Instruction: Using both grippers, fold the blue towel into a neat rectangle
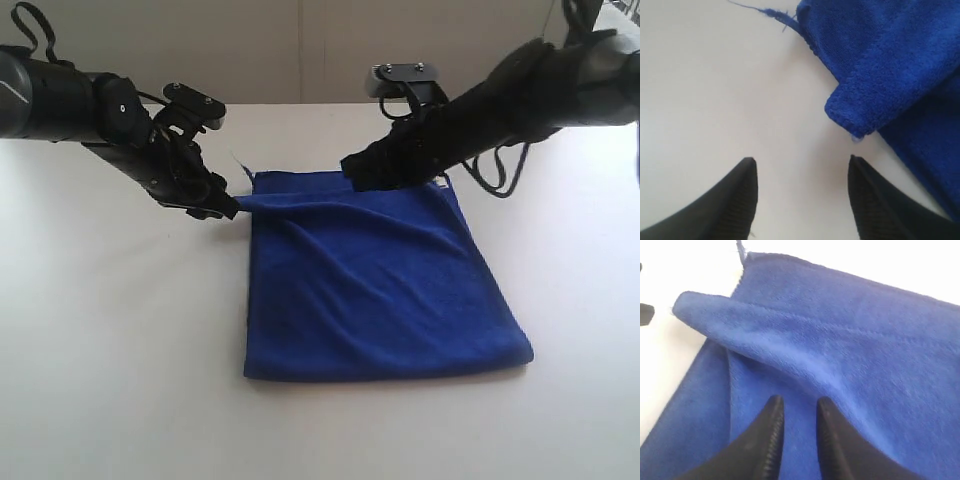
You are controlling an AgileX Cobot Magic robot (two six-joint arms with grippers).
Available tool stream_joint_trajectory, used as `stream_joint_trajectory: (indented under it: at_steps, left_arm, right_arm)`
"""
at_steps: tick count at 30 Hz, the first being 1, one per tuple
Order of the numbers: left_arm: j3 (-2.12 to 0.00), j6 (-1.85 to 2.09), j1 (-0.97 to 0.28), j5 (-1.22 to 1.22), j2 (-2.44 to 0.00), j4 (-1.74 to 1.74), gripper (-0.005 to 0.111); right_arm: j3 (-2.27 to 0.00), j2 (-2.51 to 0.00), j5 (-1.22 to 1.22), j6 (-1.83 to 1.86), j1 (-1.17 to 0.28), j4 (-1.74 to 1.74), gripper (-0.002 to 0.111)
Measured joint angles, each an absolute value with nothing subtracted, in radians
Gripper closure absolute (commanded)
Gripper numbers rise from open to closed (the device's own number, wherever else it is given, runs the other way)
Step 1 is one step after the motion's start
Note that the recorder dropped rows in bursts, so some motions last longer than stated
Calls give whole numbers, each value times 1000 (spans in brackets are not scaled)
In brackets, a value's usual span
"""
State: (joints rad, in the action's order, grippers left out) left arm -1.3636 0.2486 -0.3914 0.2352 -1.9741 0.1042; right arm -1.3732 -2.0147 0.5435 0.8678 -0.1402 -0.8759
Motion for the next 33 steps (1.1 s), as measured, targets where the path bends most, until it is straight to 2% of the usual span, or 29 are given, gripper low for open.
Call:
stream_joint_trajectory:
  at_steps: [6,14,21,27,33]
  left_arm:
    - [-1364,249,-391,230,-1974,108,48]
    - [-1364,249,-391,233,-1974,108,48]
    - [-1364,249,-391,258,-1966,115,48]
    - [-1364,274,-391,420,-1869,122,48]
    - [-1364,307,-391,480,-1859,122,48]
  right_arm:
    - [-1518,-2149,612,935,-166,-894,108]
    - [-1664,-2289,661,952,-169,-904,108]
    - [-1694,-2359,674,903,-169,-904,108]
    - [-1699,-2361,677,890,-169,-901,108]
    - [-1712,-2361,675,888,-169,-893,108]
